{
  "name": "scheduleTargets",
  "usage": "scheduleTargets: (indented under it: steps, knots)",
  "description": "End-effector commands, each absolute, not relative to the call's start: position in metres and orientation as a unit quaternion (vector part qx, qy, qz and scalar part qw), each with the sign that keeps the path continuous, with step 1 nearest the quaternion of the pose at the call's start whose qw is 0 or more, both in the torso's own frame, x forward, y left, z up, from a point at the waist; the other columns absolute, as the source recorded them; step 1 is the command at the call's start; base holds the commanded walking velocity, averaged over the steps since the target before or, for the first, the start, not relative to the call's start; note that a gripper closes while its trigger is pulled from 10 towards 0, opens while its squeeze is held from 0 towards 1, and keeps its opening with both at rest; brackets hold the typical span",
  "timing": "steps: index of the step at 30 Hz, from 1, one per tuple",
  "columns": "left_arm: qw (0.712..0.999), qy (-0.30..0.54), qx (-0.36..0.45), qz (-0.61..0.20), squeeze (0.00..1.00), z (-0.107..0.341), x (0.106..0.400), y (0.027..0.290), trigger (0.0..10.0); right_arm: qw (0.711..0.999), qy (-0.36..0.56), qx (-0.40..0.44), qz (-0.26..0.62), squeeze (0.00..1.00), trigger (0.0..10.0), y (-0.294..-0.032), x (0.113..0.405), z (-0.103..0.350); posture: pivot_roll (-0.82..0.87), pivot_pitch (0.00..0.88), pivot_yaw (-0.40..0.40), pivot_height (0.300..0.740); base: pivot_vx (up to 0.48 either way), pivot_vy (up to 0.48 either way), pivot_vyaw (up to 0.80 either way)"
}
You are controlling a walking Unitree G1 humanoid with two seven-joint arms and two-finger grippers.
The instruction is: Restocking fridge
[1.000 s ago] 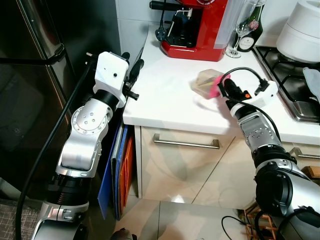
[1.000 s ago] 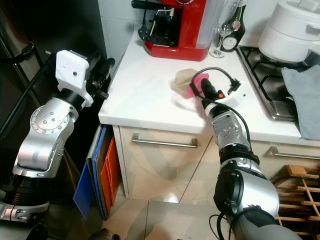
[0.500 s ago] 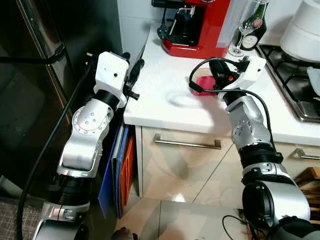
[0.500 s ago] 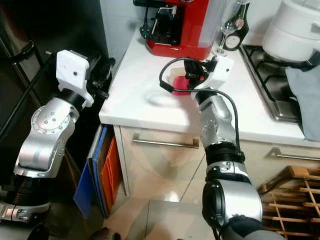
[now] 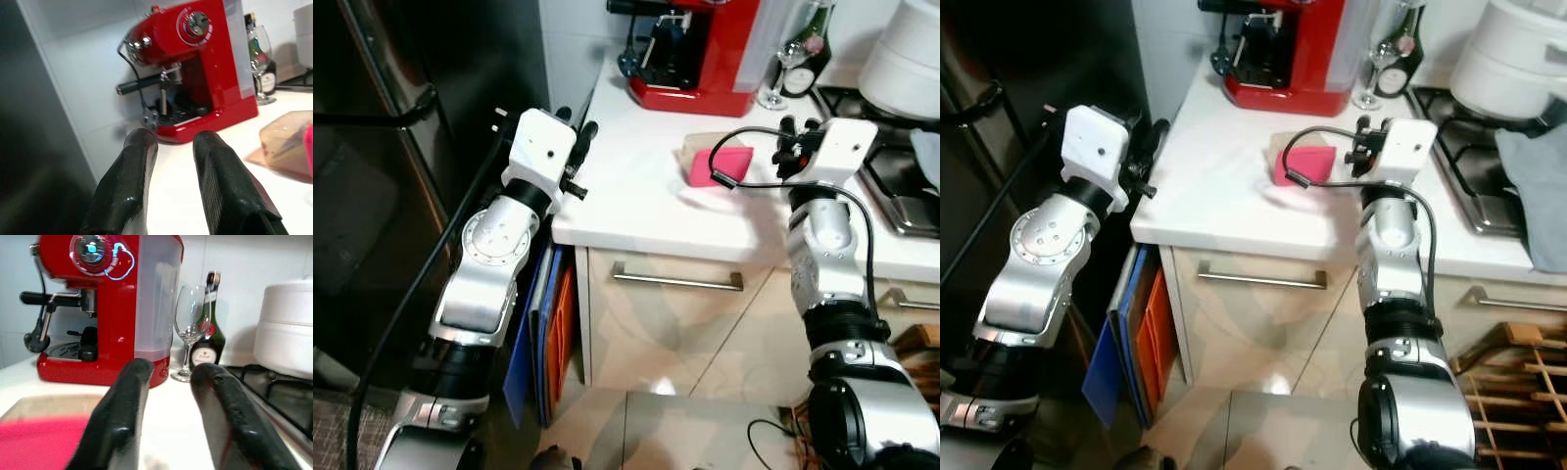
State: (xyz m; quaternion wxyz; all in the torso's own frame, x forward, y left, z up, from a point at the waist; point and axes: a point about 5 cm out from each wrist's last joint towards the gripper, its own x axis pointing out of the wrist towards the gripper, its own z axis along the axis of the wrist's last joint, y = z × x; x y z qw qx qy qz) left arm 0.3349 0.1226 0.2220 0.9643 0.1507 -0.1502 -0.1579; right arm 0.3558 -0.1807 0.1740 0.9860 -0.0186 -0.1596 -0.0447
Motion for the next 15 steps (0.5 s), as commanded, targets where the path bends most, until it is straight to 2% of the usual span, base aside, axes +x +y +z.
scheduleTargets:
  steps: [1,8,11,15]
  knots:
    - [0.966,-0.148,0.138,-0.158,0.00,0.222,0.340,0.120,10.0,0.981,-0.184,-0.040,-0.044,1.00,10.0,-0.174,0.351,0.179,0.08,0.000,0.000,0.740,0.000,0.000,0.00]
    - [0.967,-0.143,0.134,-0.161,0.00,0.218,0.365,0.107,10.0,0.979,-0.190,-0.038,-0.070,1.00,10.0,-0.168,0.328,0.166,0.03,0.000,0.004,0.740,0.000,0.000,0.00]
    - [0.969,-0.110,0.160,-0.153,0.00,0.213,0.388,0.100,10.0,0.983,-0.168,-0.048,-0.064,1.00,10.0,-0.163,0.306,0.150,-0.03,0.000,0.004,0.740,0.000,0.000,0.00]
    - [0.971,-0.104,0.146,-0.161,0.00,0.214,0.395,0.089,10.0,0.982,-0.169,-0.057,-0.064,1.00,10.0,-0.163,0.287,0.148,-0.07,0.000,0.003,0.740,0.000,0.000,0.00]
